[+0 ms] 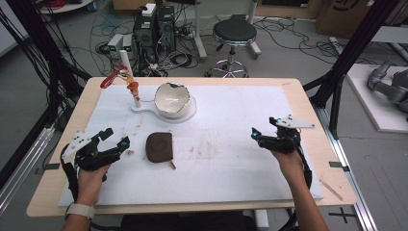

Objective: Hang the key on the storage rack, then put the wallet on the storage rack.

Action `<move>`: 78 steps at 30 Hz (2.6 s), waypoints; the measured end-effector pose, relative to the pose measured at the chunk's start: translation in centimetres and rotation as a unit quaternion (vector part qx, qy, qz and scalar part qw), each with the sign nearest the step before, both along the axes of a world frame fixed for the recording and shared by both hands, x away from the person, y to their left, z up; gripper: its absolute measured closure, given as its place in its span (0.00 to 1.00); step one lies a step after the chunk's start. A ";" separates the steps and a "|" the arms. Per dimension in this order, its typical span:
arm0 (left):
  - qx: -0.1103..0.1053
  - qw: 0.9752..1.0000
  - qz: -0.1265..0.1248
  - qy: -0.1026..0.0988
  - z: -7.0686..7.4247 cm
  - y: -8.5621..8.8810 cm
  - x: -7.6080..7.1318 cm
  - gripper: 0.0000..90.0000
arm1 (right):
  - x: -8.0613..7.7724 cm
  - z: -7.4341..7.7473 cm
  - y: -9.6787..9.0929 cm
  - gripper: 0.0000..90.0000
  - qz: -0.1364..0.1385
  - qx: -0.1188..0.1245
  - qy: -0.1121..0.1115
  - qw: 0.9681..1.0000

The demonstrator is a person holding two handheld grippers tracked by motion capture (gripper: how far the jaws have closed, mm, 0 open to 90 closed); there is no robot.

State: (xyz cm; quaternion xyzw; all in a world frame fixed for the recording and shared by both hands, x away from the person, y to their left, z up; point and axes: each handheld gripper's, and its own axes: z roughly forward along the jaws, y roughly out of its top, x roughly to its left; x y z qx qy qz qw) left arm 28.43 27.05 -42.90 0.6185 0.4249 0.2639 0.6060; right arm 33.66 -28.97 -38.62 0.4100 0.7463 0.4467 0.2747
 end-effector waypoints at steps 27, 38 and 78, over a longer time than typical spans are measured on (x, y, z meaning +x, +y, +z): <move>0.002 1.000 -0.002 0.020 -0.3 -0.3 0.4 0.22 | -0.6 -0.9 -3.1 0.23 -0.054 0.027 0.009 0.998; 0.018 0.998 -0.028 0.051 -0.6 -2.1 0.7 0.22 | -0.9 -1.0 -3.3 0.23 -0.051 0.017 0.009 0.998; 0.018 0.966 -0.110 0.233 -2.7 -5.7 4.6 0.71 | -0.8 -1.3 -3.4 0.24 -0.048 0.021 0.019 0.998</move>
